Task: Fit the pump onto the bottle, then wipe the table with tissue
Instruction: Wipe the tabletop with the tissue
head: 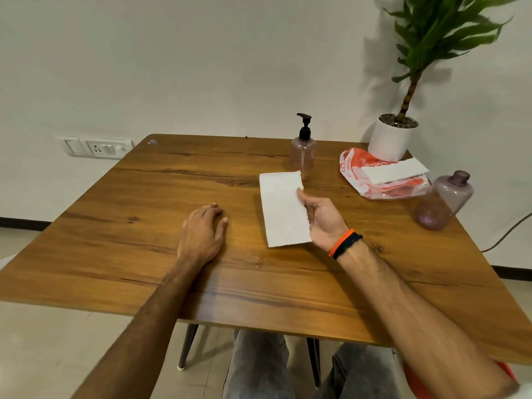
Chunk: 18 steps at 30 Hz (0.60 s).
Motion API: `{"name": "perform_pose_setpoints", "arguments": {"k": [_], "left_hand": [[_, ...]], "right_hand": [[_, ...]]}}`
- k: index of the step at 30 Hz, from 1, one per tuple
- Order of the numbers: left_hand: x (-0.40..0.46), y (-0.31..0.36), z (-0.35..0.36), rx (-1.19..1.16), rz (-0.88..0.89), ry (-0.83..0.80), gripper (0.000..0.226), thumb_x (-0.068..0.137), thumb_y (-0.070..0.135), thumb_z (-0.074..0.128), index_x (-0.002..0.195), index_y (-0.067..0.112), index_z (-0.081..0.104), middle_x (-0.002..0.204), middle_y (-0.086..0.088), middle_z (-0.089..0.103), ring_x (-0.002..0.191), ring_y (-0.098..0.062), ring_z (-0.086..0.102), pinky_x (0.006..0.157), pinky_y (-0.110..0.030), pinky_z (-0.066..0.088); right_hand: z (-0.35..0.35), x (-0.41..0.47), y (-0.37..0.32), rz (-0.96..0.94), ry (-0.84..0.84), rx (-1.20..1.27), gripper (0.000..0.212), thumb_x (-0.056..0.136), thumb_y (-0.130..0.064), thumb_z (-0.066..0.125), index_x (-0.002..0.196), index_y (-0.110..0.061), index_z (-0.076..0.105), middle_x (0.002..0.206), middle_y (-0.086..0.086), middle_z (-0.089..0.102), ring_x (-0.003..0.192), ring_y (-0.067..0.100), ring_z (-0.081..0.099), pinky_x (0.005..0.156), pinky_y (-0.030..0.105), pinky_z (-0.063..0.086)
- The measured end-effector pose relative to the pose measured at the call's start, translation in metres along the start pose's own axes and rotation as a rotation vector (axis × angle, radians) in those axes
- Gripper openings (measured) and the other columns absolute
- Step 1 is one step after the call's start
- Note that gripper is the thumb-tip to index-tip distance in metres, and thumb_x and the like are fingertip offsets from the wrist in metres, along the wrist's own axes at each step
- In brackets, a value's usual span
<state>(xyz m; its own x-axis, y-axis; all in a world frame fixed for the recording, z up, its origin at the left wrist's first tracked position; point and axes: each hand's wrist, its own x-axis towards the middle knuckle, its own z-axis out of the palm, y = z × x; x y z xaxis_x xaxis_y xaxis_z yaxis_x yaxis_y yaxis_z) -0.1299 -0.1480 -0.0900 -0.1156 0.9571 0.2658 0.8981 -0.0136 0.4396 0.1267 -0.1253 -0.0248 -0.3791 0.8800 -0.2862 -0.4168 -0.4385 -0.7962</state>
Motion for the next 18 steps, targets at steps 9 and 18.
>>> {"name": "perform_pose_setpoints", "arguments": {"k": [9, 18], "left_hand": [[-0.002, 0.003, -0.004, -0.008, 0.005, -0.017, 0.039, 0.097, 0.034, 0.048, 0.129, 0.014, 0.058, 0.143, -0.005, 0.051, 0.133, -0.023, 0.043, 0.110, -0.043, 0.034], [-0.002, 0.003, -0.004, -0.022, 0.010, -0.030, 0.039, 0.098, 0.033, 0.048, 0.130, 0.013, 0.057, 0.143, -0.006, 0.050, 0.133, -0.024, 0.043, 0.111, -0.043, 0.033]], "right_hand": [[-0.004, 0.019, -0.048, -0.573, 0.266, -1.328, 0.033, 0.103, -0.025, 0.040, 0.114, -0.004, 0.063, 0.092, 0.027, 0.066, 0.078, 0.037, 0.061, 0.063, 0.031, 0.037], [-0.026, 0.027, -0.013, -0.356, 0.011, -1.885, 0.038, 0.102, -0.022, 0.039, 0.139, -0.023, 0.047, 0.124, 0.015, 0.062, 0.108, 0.031, 0.061, 0.092, 0.042, 0.051]]}}
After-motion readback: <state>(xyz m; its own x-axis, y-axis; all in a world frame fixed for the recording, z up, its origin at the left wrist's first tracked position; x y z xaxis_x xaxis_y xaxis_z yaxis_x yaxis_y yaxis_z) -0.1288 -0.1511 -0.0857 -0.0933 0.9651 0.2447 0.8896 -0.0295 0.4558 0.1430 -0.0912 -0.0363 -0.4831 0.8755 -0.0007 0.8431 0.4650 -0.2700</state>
